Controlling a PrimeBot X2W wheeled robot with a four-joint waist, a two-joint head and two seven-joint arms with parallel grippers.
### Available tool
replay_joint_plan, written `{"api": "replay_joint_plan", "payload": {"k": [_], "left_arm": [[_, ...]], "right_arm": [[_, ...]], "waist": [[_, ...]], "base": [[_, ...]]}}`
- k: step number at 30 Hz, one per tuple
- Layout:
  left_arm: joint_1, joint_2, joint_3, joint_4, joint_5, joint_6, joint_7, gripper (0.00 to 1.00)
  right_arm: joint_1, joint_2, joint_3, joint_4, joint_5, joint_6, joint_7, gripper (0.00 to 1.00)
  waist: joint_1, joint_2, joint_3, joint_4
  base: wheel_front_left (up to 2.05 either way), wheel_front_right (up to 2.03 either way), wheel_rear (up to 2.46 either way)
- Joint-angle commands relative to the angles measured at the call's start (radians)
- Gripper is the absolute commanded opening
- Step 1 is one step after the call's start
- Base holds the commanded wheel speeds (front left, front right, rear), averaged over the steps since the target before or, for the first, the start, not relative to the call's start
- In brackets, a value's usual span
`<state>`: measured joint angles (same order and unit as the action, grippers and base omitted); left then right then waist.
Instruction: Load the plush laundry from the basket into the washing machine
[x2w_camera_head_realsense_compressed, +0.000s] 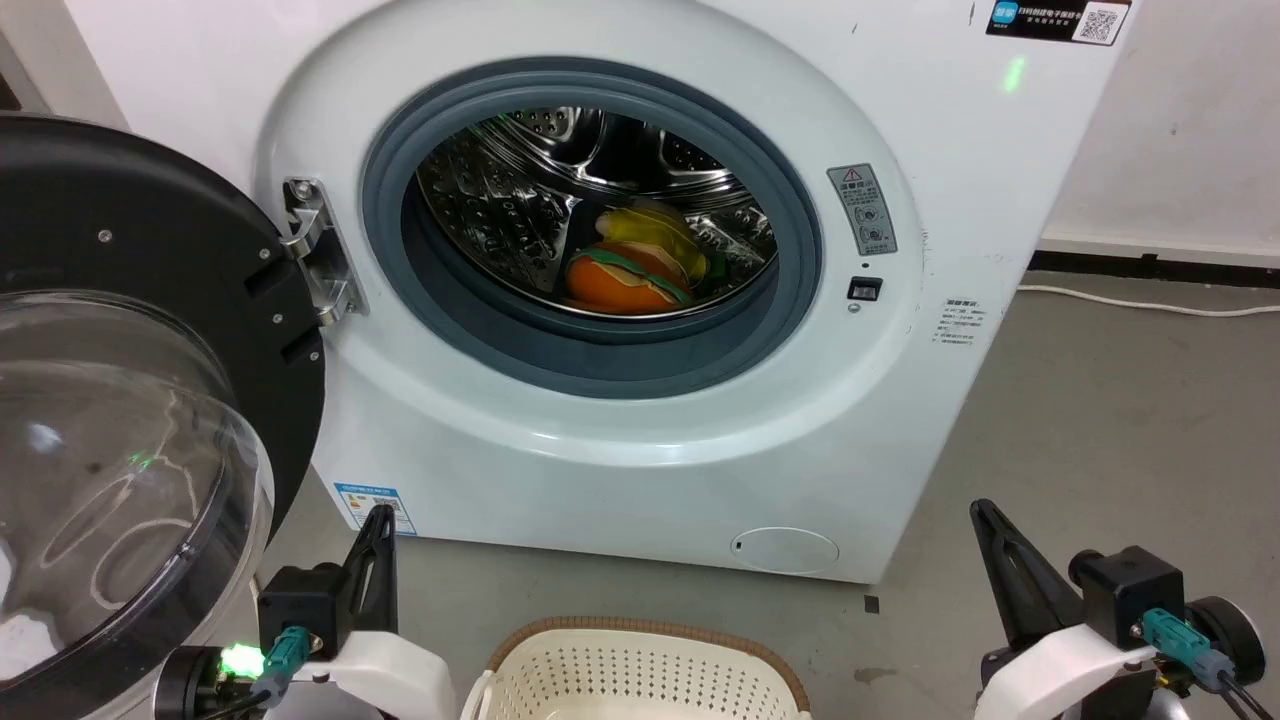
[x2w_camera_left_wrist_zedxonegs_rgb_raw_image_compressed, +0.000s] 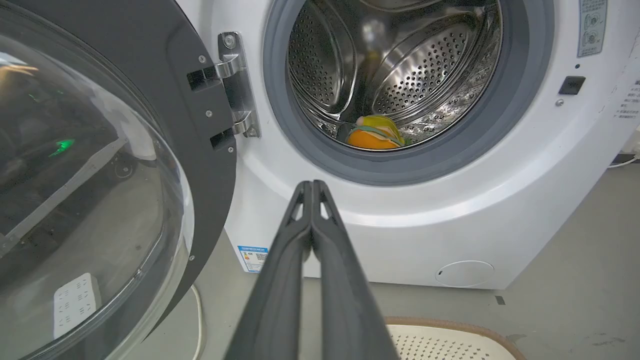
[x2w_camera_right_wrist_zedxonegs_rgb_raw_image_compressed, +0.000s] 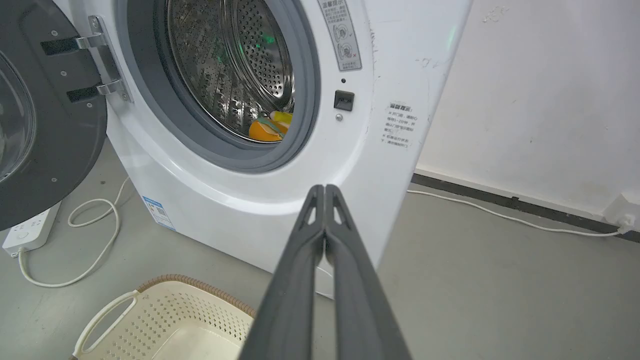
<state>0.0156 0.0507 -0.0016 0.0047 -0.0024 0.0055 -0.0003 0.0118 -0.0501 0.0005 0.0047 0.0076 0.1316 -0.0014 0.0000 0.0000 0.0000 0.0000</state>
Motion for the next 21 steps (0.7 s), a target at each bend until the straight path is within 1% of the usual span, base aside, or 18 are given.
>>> {"api": "replay_joint_plan", "payload": {"k": [1,21], "left_arm": [[-0.016,0.000,0.002,-0.005,0.002,-0.005,0.000,0.00],[-0.016,0.000,0.002,-0.005,0.002,-0.005,0.000,0.00]], "right_arm": [[-0.012,0.000,0.000,-0.005,-0.008,-0.001,0.001,0.00],[-0.012,0.000,0.000,-0.005,-0.008,-0.001,0.001,0.00]], "waist": [[0.0000,0.0000,0.000,0.000],[0.0000,0.0000,0.000,0.000]], "base": [[0.00,0.00,0.00],[0.00,0.00,0.00]]}}
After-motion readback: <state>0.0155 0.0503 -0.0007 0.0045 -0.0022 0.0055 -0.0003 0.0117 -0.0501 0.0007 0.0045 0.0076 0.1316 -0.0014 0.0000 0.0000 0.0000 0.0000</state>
